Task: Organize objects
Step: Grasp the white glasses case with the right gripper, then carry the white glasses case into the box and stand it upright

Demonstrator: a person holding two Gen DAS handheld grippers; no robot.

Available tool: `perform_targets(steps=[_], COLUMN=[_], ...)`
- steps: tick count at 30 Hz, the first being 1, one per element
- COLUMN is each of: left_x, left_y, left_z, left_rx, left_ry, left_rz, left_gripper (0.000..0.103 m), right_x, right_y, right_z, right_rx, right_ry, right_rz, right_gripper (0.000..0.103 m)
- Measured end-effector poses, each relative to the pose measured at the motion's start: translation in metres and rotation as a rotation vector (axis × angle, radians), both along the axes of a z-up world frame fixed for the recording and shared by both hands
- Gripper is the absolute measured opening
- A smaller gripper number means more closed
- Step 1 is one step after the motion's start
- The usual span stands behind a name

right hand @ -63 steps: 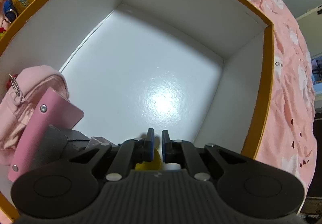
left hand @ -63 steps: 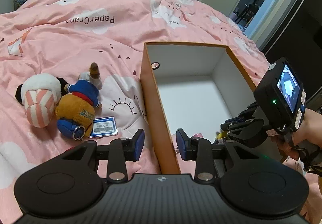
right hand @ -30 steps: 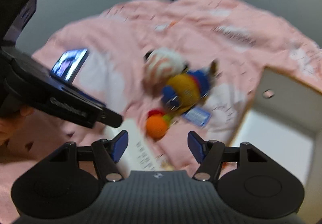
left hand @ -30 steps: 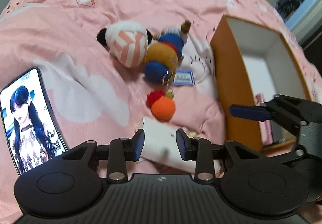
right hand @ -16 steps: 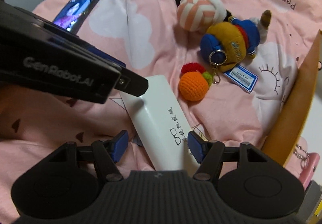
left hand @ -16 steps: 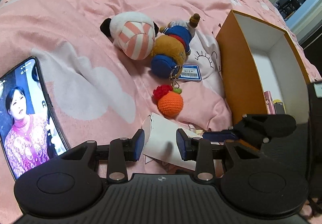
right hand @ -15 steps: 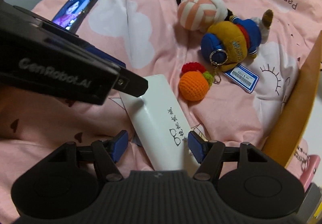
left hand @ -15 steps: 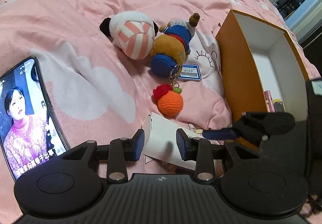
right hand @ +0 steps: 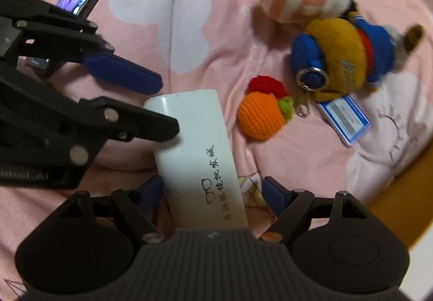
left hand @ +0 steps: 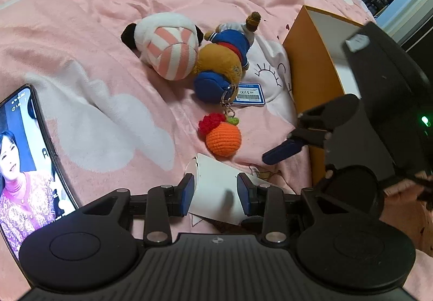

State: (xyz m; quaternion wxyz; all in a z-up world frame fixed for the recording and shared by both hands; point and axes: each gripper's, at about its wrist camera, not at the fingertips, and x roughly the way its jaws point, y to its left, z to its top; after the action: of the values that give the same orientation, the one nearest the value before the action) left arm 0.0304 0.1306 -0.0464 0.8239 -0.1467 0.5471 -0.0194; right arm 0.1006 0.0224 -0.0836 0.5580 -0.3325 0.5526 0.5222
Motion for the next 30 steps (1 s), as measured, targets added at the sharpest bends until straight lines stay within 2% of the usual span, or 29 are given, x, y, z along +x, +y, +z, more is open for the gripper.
perform_targets(steps=[3,7,11,14,18,24,27,30], left_x=[0.001,0.001,-0.001,-0.004,-0.01,-0.02,-0.025,-0.023], left_y=[0.002,0.004,0.007,0.011,0.018,0.023,0.019,0.015], left_z=[-0.001,0.001,0.009,0.025,0.054,0.096,0.113,0.12], left_rx=[-0.002,-0.005,0.002,-0.001,-0.001,0.019,0.008,0.011], left_ry=[0.001,-0.007,-0.038,-0.096,-0.192,-0.33,-0.395,-0.417], left_rz=[0.006,0.016,0.034,0.061,0.094,0.16,0.16,0.142], left_gripper=[0.04,0.04,0.04,0.04,0.04,0.04,0.04,0.04], right_x=[0.004,0.005,-0.001,-0.007,-0.011,-0.01,-0.007,0.0], right_y=[0.003,0.001,-0.007,-0.016,-0.028,-0.042,-0.045,-0.061], right_z=[-0.006,-0.015,-0.01,0.001,0.027,0.081,0.105,0.135], right_rx=[0.004,0.015,0.041,0.073,0.143,0.265,0.317,0.377], right_ry=[0.041,0.1,0.054,0.013,-0.057,-0.167,-0.238,-0.307], right_rz=[0.007,-0.016,-0.022,-0.027,-0.061,-0.102,-0.127,-0.16], right_gripper=[0.08,0.071,0.069,0.068,0.068,0.065,0.063,0.063])
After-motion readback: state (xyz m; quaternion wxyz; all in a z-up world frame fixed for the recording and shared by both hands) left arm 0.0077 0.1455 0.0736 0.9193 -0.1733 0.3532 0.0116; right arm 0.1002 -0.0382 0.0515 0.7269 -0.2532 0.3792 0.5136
